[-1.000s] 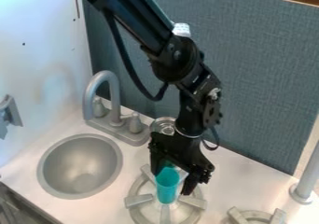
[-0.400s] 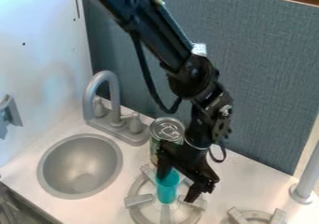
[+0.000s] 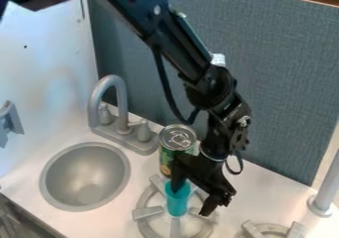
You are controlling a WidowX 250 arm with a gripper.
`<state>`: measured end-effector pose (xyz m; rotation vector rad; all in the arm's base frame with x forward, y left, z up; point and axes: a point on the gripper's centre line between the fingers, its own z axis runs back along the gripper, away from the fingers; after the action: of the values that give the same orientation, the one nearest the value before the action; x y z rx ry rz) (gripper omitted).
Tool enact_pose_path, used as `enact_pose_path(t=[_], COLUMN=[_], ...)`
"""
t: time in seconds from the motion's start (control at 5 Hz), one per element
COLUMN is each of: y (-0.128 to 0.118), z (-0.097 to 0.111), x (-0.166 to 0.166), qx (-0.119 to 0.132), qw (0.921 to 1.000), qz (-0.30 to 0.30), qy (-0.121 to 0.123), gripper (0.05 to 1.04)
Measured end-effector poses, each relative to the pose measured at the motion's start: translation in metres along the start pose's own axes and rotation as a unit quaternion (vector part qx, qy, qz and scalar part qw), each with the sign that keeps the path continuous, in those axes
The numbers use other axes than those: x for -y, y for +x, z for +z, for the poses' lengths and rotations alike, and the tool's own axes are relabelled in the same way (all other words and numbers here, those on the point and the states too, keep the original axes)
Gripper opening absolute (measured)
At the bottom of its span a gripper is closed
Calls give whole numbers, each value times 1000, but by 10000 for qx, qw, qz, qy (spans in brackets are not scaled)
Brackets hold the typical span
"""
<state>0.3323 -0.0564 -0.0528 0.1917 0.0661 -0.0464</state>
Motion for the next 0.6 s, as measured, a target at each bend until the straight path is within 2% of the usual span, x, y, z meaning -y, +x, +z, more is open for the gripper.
enact_pose_path(t=[0.4, 0.6], y=[3, 5], z=[-15, -16], x=[4, 5], qx=[-189, -163], qw=[9998, 9998], qz=[-10, -31], qy=[-23, -63], gripper=[1001, 926])
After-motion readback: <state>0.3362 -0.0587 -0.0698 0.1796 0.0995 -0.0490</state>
